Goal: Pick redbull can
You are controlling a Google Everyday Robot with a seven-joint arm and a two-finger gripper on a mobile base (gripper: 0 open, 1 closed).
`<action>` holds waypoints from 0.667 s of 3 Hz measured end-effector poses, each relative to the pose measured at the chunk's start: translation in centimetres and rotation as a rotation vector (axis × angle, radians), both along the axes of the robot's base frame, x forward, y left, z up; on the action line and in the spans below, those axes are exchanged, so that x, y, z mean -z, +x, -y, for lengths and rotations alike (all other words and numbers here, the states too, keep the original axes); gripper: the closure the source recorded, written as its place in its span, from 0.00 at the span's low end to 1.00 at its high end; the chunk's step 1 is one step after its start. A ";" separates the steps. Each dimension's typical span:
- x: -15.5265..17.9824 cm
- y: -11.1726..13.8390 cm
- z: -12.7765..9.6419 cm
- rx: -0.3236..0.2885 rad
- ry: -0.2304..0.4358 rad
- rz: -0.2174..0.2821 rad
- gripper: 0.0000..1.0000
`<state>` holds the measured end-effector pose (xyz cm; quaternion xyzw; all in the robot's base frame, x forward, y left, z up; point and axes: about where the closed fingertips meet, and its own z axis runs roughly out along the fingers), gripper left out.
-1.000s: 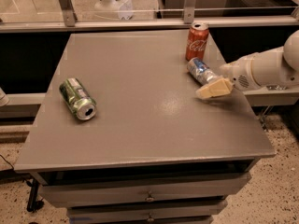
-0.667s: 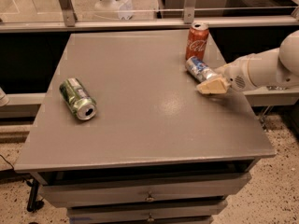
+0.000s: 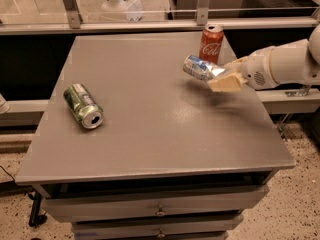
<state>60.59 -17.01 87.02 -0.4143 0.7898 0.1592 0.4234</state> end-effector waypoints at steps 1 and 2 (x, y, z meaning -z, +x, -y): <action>-4.1 -1.1 -1.9 -0.089 0.068 0.028 1.00; -4.6 -1.3 -2.2 -0.102 0.076 0.028 1.00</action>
Offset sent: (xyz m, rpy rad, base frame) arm -0.0104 0.0173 0.0370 0.0620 -0.0255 0.0816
